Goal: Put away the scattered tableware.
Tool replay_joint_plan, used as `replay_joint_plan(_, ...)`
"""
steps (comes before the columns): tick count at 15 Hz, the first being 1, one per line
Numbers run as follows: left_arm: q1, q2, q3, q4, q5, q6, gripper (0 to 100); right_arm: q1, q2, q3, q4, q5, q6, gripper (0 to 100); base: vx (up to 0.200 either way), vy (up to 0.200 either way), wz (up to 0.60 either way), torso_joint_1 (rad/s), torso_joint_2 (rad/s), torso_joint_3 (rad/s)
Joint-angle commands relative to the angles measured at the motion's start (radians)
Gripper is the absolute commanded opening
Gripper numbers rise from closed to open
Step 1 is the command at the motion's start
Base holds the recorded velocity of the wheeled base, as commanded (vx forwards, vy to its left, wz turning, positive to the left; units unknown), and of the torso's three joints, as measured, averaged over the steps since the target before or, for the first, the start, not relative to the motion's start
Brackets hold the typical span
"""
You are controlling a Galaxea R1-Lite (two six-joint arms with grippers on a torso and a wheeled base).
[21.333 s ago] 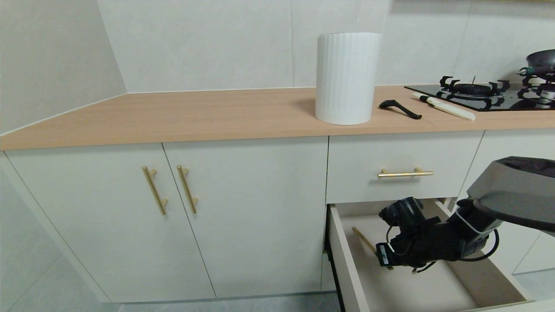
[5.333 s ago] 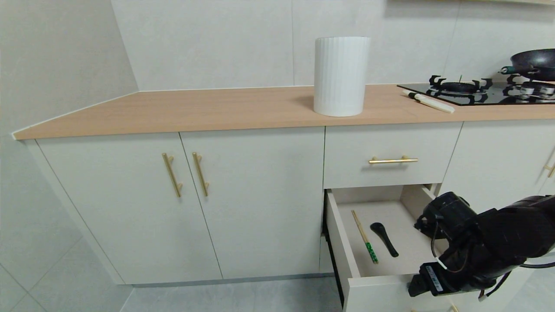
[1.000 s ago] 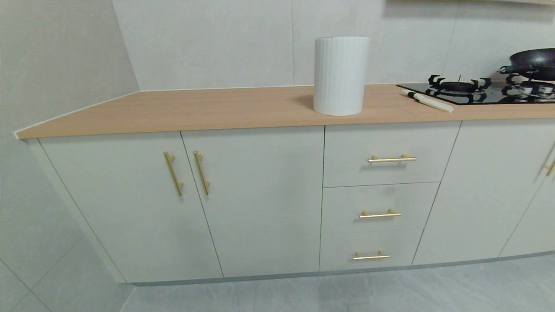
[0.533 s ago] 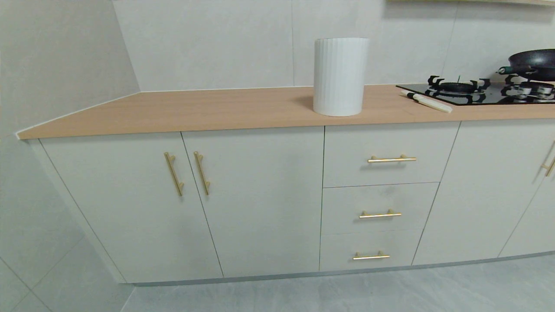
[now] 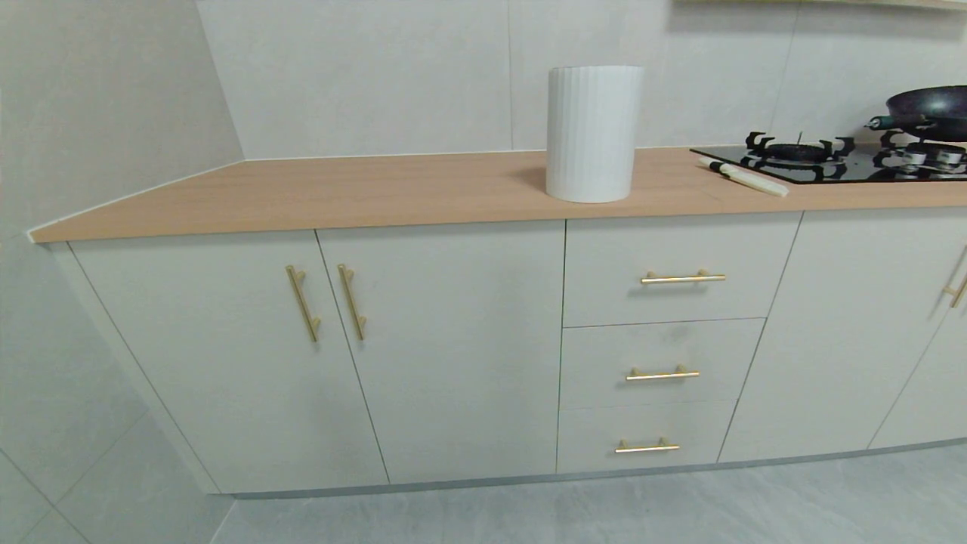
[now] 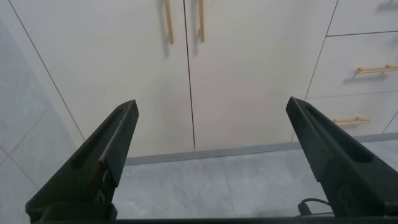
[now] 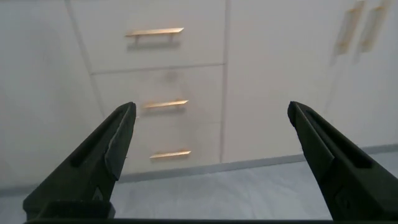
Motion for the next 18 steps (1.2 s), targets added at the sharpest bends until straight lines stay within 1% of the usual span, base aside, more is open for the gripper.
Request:
replay_joint_plan(1, 0.000, 0.000, 0.000, 0.000, 0.000, 0.000, 100, 0.001, 0.000, 0.022, 0.003, 0.019, 0.004, 100, 0.000, 0.000, 0.00, 0.000, 0.00, 0.000)
replay_joint_plan(2, 0.000, 0.000, 0.000, 0.000, 0.000, 0.000, 100, 0.001, 0.000, 0.022, 0.053, 0.053, 0.003, 100, 0.000, 0.000, 0.00, 0.000, 0.00, 0.000)
replay_joint_plan(3, 0.000, 0.000, 0.000, 0.000, 0.000, 0.000, 100, 0.001, 0.000, 0.022, 0.050, 0.067, 0.003, 100, 0.000, 0.000, 0.00, 0.000, 0.00, 0.000)
replay_joint_plan(5, 0.000, 0.000, 0.000, 0.000, 0.000, 0.000, 100, 0.001, 0.000, 0.022, 0.049, 0.068, 0.001, 100, 0.000, 0.000, 0.00, 0.000, 0.00, 0.000)
replay_joint_plan(6, 0.000, 0.000, 0.000, 0.000, -0.001, 0.006, 100, 0.001, 0.000, 0.022, 0.049, 0.067, 0.003, 100, 0.000, 0.000, 0.00, 0.000, 0.00, 0.000)
replay_joint_plan(7, 0.000, 0.000, 0.000, 0.000, -0.001, 0.000, 100, 0.001, 0.000, 0.022, 0.049, 0.068, -0.003, 100, 0.000, 0.000, 0.00, 0.000, 0.00, 0.000)
replay_joint_plan(12, 0.000, 0.000, 0.000, 0.000, -0.001, 0.000, 100, 0.001, 0.000, 0.022, 0.049, 0.071, -0.002, 100, 0.000, 0.000, 0.00, 0.000, 0.00, 0.000)
replay_joint_plan(18, 0.000, 0.000, 0.000, 0.000, 0.000, -0.006, 100, 0.001, 0.000, 0.022, 0.049, 0.073, 0.000, 100, 0.200, 0.000, 0.00, 0.000, 0.00, 0.002)
